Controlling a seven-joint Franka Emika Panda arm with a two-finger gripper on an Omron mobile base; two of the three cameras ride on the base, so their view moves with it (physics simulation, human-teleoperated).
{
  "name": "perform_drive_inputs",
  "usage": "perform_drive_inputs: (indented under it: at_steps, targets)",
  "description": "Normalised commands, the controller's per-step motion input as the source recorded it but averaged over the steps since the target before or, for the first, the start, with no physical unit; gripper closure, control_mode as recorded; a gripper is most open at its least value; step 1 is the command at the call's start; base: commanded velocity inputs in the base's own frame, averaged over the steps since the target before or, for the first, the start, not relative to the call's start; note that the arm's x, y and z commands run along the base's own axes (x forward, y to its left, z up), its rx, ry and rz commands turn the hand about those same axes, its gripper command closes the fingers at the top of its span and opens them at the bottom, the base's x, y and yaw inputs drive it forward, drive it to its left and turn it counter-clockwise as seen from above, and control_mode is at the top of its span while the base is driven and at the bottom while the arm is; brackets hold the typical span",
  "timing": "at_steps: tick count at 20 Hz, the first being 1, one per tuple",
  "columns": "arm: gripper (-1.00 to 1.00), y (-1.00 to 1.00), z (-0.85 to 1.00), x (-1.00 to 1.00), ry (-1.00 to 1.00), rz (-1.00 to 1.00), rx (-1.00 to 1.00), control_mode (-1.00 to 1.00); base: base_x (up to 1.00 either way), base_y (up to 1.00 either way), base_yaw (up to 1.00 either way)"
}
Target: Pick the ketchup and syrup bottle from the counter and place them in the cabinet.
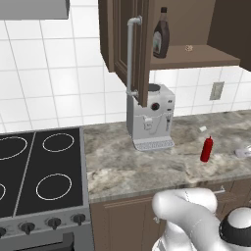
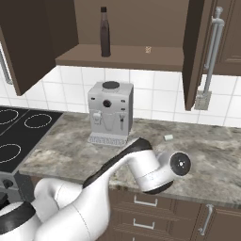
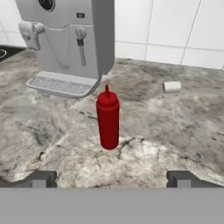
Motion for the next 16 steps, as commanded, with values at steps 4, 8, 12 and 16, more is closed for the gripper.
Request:
perform_drive_inputs:
  at_steps: [4,8,12,16]
  targets:
    - [-1.00,-0.04,-0.07,-0.03,0.00,0.06,0.27,-1.00,0.00,0.00,0.00]
    - [-1.00,0.00,-0.15,-0.18,-0.01,0.03,0.10,-1.00,0.00,0.00,0.00]
    - [-1.00,0.00,-0.30,-0.28,-0.01,0.05,0.11,-1.00,0.00,0.00,0.00]
    - [-1.00,0.02,-0.15,-0.02,-0.05,0.01,0.06,-1.00,0.00,0.00,0.00]
